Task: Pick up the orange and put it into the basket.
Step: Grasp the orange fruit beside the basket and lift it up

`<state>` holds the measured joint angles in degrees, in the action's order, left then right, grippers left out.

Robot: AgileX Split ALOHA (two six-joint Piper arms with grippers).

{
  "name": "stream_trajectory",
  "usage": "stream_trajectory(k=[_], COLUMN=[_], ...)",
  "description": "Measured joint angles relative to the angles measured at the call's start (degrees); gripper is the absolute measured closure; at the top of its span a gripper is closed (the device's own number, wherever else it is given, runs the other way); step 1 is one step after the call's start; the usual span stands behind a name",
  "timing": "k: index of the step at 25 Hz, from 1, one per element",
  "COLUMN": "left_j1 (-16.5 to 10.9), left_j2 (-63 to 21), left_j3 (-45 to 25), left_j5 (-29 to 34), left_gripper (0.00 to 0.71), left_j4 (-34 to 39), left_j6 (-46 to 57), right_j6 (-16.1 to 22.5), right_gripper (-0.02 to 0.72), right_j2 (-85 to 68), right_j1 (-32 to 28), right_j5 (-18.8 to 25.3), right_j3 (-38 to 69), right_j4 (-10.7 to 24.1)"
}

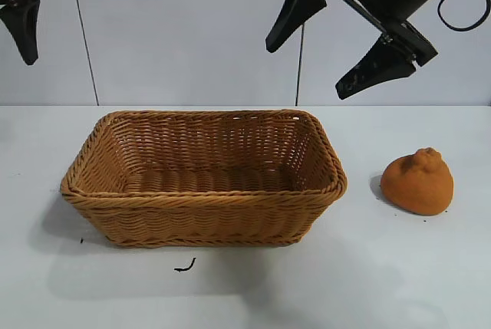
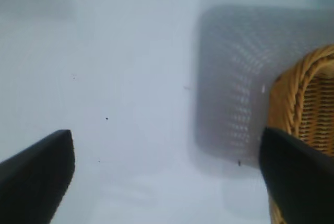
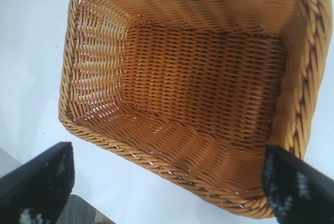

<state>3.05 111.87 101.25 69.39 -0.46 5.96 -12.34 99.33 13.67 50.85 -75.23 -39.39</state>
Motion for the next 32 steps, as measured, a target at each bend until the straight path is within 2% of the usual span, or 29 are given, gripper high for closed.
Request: stream_trajectory(k=[3, 9, 10, 16, 17, 22, 28, 32], left_j1=[0.00, 0.00, 0.00, 0.00, 0.00, 0.00, 0.00, 0.00], left_j2=[-3.12, -15.60, -15.60, -34.56, -41.57, -57.38, -76.70, -87.29], left_j3=[-3.28, -17.09, -17.09, -34.32, -39.69, -53.01, -66.98, -72.17], left_j5=[0.00, 0.00, 0.00, 0.05, 0.11, -0.12, -7.74, -8.32], left_gripper=[0.018, 0.018, 0.018, 0.018, 0.018, 0.018, 0.018, 0.018], left_j4=[-0.06, -0.04, -0.04, -0.09, -0.09, -0.14, -0.25, -0.25], left_j6=[-0.60, -1.75, -1.75, -1.93, -1.98, -1.98, -1.98, -2.28], right_j6=[0.00, 0.00, 0.00, 0.00, 0.00, 0.00, 0.00, 0.00], right_gripper=[0.008, 0.008, 0.008, 0.008, 0.008, 0.008, 0.008, 0.008], right_j2=[0.00, 0.00, 0.00, 0.00, 0.00, 0.00, 0.00, 0.00], right_j1=[0.00, 0.00, 0.00, 0.00, 0.00, 0.00, 0.00, 0.00], right_j5=[0.00, 0.00, 0.00, 0.00, 0.00, 0.00, 0.00, 0.00], right_j3=[0.00, 0.00, 0.00, 0.00, 0.00, 0.00, 0.00, 0.00], right_j4=[0.00, 0.00, 0.00, 0.00, 0.00, 0.00, 0.00, 0.00])
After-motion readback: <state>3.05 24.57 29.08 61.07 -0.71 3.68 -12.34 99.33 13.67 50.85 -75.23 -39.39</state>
